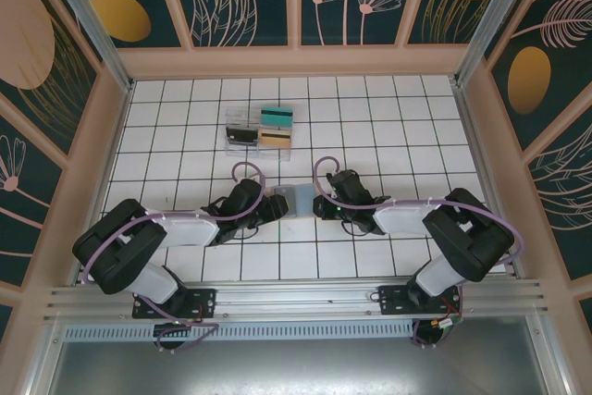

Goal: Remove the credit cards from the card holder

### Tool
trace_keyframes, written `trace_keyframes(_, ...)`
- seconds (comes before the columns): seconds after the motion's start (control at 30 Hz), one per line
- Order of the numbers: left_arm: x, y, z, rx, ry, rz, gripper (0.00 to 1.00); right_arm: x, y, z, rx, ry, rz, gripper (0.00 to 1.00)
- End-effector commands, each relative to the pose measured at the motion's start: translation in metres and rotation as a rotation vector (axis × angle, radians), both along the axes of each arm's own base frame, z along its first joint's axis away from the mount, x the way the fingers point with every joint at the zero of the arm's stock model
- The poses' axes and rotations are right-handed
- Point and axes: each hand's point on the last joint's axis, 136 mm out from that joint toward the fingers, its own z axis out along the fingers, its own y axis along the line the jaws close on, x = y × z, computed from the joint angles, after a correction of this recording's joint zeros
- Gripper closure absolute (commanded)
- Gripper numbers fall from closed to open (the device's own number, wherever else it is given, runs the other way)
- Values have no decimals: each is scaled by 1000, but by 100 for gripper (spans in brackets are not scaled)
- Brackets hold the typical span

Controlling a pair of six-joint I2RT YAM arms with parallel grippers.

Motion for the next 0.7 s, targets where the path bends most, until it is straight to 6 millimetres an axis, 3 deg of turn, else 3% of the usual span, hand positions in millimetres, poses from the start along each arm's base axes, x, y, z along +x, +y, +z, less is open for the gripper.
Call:
trace_keyframes(0.0, 1, -15, 11, -38, -29, -45, 48, -9, 2, -12, -9, 51, 12, 73)
trace_keyframes(0.3, 1, -16, 19, -50, -53, -54, 34, -11, 2, -15, -9, 59, 12, 74)
trace_keyframes(0.67, 0, -20, 29, -74, -80, -74, 34, -12, 2, -18, -13, 66, 11, 74)
